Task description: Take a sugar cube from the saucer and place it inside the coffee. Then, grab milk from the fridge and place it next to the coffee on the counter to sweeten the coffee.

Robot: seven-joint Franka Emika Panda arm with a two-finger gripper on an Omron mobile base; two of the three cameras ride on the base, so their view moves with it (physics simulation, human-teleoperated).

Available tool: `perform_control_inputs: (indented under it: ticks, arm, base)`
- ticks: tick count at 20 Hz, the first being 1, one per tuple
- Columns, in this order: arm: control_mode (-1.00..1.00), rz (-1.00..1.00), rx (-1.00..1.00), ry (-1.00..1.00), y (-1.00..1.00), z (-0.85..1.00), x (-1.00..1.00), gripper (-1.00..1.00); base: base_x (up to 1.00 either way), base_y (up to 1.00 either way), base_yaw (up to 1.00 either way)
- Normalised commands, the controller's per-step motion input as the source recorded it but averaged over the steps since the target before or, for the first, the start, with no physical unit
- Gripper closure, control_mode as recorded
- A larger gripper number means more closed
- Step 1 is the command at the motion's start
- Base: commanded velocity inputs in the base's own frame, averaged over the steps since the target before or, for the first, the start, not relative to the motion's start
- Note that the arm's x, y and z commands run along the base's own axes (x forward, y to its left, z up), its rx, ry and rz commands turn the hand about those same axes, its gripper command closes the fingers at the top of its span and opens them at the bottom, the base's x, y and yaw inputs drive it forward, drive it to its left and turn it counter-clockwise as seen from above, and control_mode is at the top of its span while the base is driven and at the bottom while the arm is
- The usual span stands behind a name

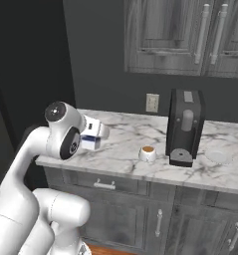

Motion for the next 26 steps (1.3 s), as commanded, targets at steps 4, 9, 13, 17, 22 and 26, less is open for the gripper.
perform_control_inputs:
  ticks: [4,9,13,17,22,26]
  arm:
    - [-1.00,-0.16,-0.06,0.10,0.00,-0.11,0.68,1.00]
    - [-1.00,-0.26,0.00,0.14,-0.28,-0.01,0.27,1.00]
    - [-1.00,-0.21,0.00,0.16,-0.51,0.00,0.00,1.00]
    - [-1.00,-0.03,-0.09,-0.03,-0.18,-0.27,0.18,1.00]
    - [-1.00,0.00,-0.13,-0.08,-0.03,-0.39,0.30,1.00]
    - [-1.00,0.00,-0.09,-0.05,0.00,-0.45,0.24,1.00]
  base:
    - [0.00,0.00,0.00]
    - [0.00,0.00,0.00]
    - [0.00,0.00,0.00]
    - [0.00,0.00,0.00]
    - [0.00,0.00,0.00]
    - [0.00,0.00,0.00]
